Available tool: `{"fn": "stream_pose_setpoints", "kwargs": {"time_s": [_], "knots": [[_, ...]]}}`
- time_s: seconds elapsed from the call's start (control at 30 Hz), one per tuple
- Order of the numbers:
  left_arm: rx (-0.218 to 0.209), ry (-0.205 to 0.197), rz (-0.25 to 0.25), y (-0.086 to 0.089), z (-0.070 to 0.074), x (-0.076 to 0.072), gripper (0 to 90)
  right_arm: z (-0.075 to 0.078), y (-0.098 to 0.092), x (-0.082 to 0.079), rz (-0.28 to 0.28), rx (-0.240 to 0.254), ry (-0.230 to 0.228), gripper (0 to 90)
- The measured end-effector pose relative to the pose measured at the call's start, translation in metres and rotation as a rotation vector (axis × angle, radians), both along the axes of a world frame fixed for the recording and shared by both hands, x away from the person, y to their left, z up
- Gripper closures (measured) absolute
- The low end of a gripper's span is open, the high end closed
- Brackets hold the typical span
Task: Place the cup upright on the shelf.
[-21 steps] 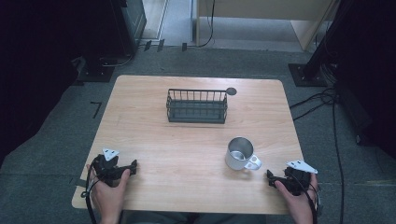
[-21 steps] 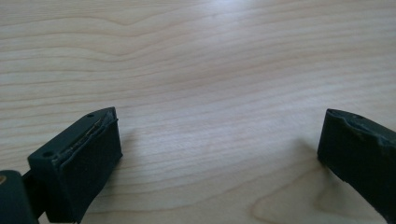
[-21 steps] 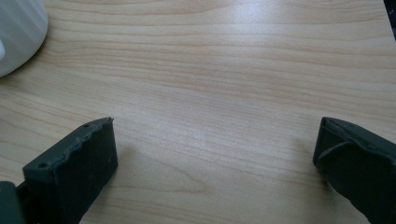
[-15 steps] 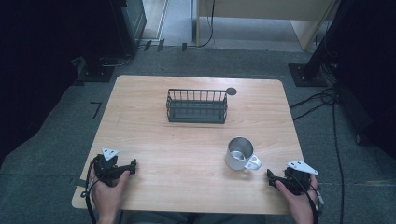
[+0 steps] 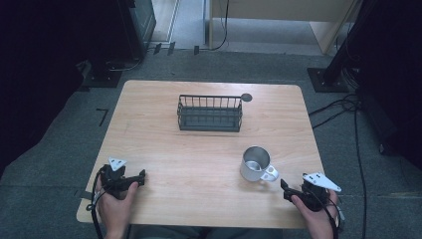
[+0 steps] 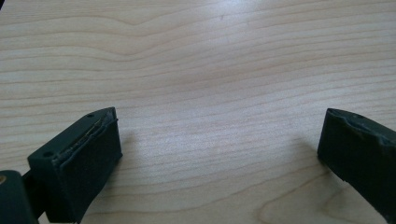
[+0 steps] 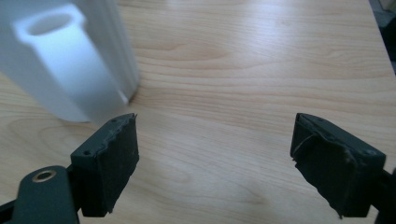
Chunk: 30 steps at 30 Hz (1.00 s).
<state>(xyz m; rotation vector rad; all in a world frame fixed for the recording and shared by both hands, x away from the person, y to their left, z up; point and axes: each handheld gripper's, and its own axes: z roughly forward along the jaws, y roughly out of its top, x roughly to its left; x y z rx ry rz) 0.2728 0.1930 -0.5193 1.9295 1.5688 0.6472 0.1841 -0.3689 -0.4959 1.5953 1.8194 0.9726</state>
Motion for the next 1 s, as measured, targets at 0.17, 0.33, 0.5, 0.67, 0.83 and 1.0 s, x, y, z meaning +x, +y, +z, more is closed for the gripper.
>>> {"fn": "stream_pose_setpoints", "kwargs": {"time_s": [0.17, 0.33, 0.5, 0.67, 0.83, 1.0], "knots": [[0.000, 0.000, 0.000, 0.000, 0.000, 0.000, 0.0, 0.005, 0.006, -0.006, 0.056, 0.032, -0.014, 21.2], [0.000, 0.000, 0.000, 0.000, 0.000, 0.000, 0.0, 0.008, 0.011, -0.008, 0.130, 0.068, -0.018, 29.4], [0.000, 0.000, 0.000, 0.000, 0.000, 0.000, 0.0, 0.009, 0.018, -0.004, 0.161, 0.071, -0.031, 40.4], [0.000, 0.000, 0.000, 0.000, 0.000, 0.000, 0.0, 0.011, 0.027, 0.002, 0.160, 0.085, -0.043, 52.7], [0.000, 0.000, 0.000, 0.000, 0.000, 0.000, 0.0, 0.010, 0.033, 0.009, 0.140, 0.081, -0.052, 57.6], [0.000, 0.000, 0.000, 0.000, 0.000, 0.000, 0.0, 0.007, 0.039, 0.016, 0.127, 0.056, -0.065, 68.0]]}}
